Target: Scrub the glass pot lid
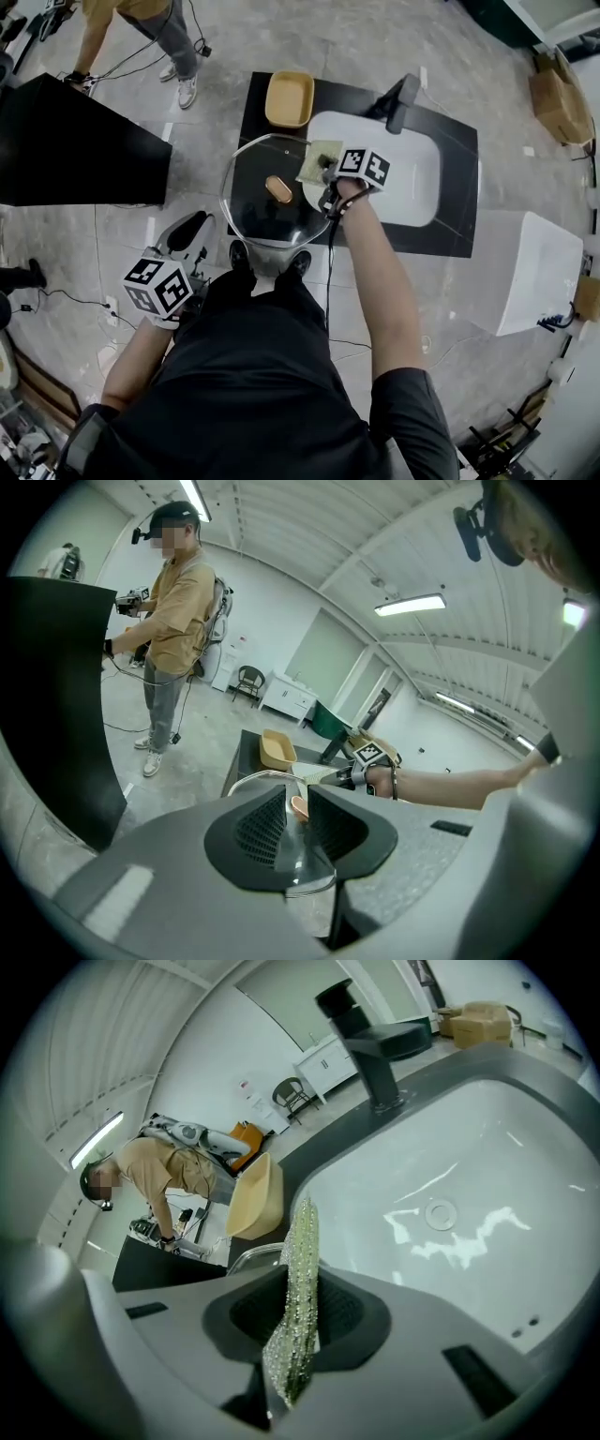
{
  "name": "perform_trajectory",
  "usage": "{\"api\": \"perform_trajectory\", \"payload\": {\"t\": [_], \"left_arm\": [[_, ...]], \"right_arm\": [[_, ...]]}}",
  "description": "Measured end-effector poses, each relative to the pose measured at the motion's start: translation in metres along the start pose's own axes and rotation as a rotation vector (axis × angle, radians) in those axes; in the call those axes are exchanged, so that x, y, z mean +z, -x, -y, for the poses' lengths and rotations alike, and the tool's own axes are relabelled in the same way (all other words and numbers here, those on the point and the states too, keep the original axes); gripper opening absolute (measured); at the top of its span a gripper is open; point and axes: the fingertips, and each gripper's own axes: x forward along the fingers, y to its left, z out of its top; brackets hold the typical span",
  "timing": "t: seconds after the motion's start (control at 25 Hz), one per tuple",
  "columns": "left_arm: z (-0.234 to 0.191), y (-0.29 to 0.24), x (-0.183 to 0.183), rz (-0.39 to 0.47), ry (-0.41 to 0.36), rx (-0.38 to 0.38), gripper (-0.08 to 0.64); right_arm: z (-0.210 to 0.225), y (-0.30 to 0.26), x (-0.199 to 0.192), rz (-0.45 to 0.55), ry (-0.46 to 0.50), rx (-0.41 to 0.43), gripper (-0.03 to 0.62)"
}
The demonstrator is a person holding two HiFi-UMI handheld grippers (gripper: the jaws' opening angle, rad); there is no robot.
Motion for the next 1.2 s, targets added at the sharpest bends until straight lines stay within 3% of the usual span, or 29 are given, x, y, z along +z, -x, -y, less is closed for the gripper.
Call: {"api": "perform_trajectory", "payload": {"t": [0.28,0.44,0.52,0.56,0.8,0.88,1.0,1.2], "left_arm": [[0.023,-0.012,-0.006,-0.020,-0.027,-0.048,0.074],[0.029,-0.010,-0.003,-0.005,-0.032,-0.053,0.074],[0.028,-0.008,-0.001,0.005,-0.032,-0.050,0.074],[0.027,-0.006,-0.001,0.009,-0.030,-0.048,0.074],[0.022,0.004,-0.002,0.012,-0.024,-0.031,0.074],[0.020,0.010,-0.004,0.012,-0.021,-0.016,0.074],[0.010,0.019,-0.011,0.006,-0.003,0.010,0.074],[0.008,0.016,-0.026,-0.032,0.008,0.007,0.074]], "right_arm": [[0.054,0.036,-0.001,0.049,-0.028,-0.049,0.064],[0.039,0.066,0.006,0.134,0.091,-0.054,0.064],[0.009,0.079,0.003,0.163,0.260,-0.026,0.064],[-0.007,0.082,0.000,0.165,0.388,-0.024,0.064],[-0.055,0.046,0.007,0.087,1.313,-0.144,0.064],[-0.050,0.026,-0.004,0.005,1.526,-0.130,0.064],[-0.034,0.011,-0.030,-0.103,1.654,-0.100,0.064],[-0.021,0.017,-0.077,-0.127,1.637,-0.060,0.064]]}}
